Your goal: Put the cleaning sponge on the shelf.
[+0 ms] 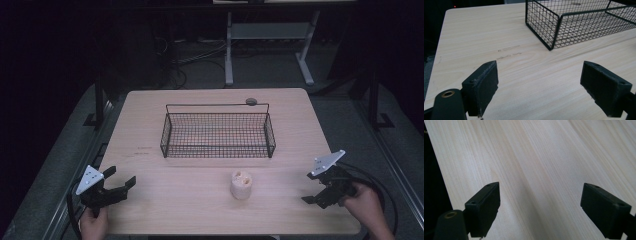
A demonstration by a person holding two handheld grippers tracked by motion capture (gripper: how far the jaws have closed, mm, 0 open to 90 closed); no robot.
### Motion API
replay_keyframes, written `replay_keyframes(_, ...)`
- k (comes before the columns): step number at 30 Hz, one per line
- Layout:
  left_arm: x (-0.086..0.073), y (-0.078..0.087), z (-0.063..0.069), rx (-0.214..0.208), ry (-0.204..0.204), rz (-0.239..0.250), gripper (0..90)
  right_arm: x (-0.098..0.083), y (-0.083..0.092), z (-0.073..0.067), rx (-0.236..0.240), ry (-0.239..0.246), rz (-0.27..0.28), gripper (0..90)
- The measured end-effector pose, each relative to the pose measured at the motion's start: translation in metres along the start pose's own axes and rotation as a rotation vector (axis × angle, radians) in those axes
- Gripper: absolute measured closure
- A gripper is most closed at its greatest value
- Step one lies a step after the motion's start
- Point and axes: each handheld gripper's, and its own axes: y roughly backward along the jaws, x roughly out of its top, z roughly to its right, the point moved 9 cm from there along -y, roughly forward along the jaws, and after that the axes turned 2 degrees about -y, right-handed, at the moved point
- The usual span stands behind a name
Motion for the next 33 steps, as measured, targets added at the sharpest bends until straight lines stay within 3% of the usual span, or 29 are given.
replay_keyframes(18, 0.000, 0.003, -0.001, 0.007, 0.000, 0.003, 13.9, 0.021, -0.001, -0.009, -0.001, 0.061, -0.046, 14.6)
replay_keyframes(29, 0.000, 0.005, -0.002, 0.001, 0.005, 0.004, 14.0, 0.033, -0.009, -0.016, 0.029, 0.103, -0.077, 14.3)
replay_keyframes(33, 0.001, 0.005, -0.001, 0.000, 0.010, 0.010, 14.0, 0.038, -0.006, -0.017, 0.012, 0.111, -0.071, 14.3)
